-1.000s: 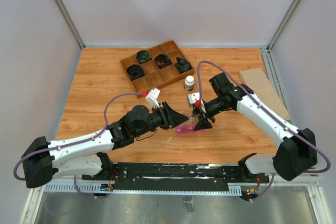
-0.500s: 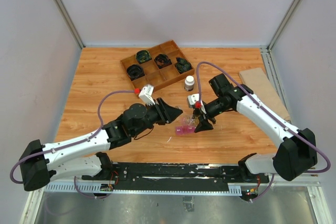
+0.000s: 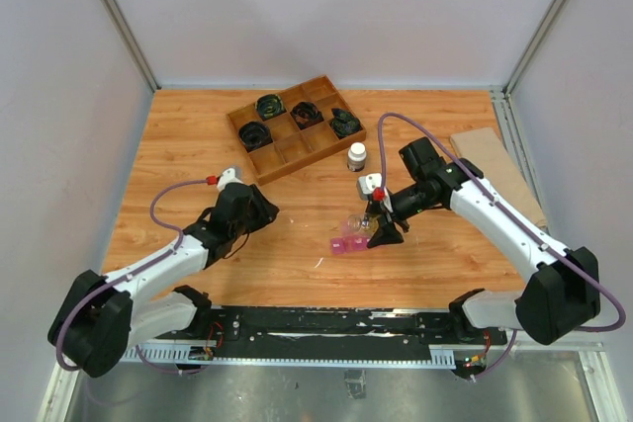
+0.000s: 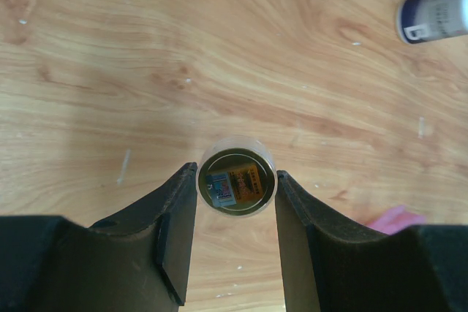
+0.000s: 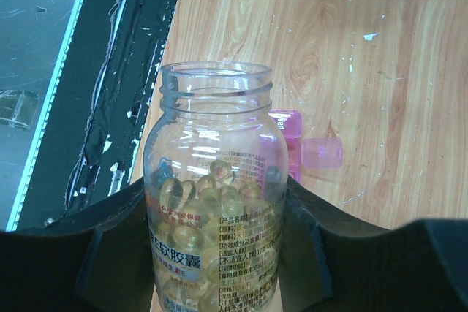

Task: Sort the pills into containers

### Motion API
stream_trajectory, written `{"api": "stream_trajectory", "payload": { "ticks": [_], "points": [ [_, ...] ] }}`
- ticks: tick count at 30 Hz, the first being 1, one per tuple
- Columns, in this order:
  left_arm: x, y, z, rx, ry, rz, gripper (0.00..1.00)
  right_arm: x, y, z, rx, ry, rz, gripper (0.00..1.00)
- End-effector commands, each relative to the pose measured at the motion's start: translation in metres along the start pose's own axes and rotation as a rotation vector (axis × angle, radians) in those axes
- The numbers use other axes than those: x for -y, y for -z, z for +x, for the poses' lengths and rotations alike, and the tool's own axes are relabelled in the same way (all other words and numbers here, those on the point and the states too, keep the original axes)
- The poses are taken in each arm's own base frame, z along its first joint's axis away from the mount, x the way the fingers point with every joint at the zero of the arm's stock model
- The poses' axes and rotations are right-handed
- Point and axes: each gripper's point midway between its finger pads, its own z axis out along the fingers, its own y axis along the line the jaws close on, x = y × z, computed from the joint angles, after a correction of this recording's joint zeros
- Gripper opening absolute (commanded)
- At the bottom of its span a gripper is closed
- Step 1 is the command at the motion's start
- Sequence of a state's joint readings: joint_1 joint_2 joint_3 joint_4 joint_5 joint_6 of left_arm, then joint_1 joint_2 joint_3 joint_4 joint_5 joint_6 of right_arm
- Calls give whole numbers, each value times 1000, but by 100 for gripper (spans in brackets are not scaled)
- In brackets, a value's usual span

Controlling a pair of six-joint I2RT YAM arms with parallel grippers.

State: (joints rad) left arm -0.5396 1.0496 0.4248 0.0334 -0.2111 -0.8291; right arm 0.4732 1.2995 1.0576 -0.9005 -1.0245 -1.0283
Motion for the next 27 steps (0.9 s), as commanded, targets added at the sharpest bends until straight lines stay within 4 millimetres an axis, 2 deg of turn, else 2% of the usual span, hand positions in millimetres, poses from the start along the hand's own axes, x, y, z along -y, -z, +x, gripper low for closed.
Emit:
{"api": "stream_trajectory", "payload": {
  "ticks": [1, 4, 9, 12, 14, 16, 18, 20, 22, 24, 27],
  "points": [
    [-22, -9, -7, 9, 34, -108, 18, -3, 8, -8, 37, -11, 11, 1],
    [-41, -15, -9, 10, 66, -201, 20, -3, 10, -10, 40, -8, 15, 1],
    [-59, -22, -7, -10, 110, -308, 36, -2, 13, -12, 55, -13, 27, 1],
    [-63, -21, -8, -5, 117, -334, 53, -1, 17, -15, 67, -18, 38, 1],
    [-64, -19, -10, 5, 129, -345, 69, 0, 21, -19, 85, -18, 51, 1],
    [-62, -14, -13, 17, 141, -338, 78, 3, 26, -24, 107, -21, 70, 1],
    [-55, -9, -19, 32, 155, -312, 82, 8, 35, -36, 145, -33, 106, 1],
    [-44, -2, -27, 43, 162, -266, 83, 18, 53, -57, 216, -48, 160, 1],
    [-29, 7, -37, 54, 163, -210, 84, 31, 82, -88, 319, -59, 229, 1],
    [-13, 17, -46, 66, 149, -138, 84, 49, 122, -125, 417, -69, 340, 1],
    [12, 31, -59, 93, 119, -12, 84, 70, 197, -180, 581, -85, 643, 1]
  ]
}}
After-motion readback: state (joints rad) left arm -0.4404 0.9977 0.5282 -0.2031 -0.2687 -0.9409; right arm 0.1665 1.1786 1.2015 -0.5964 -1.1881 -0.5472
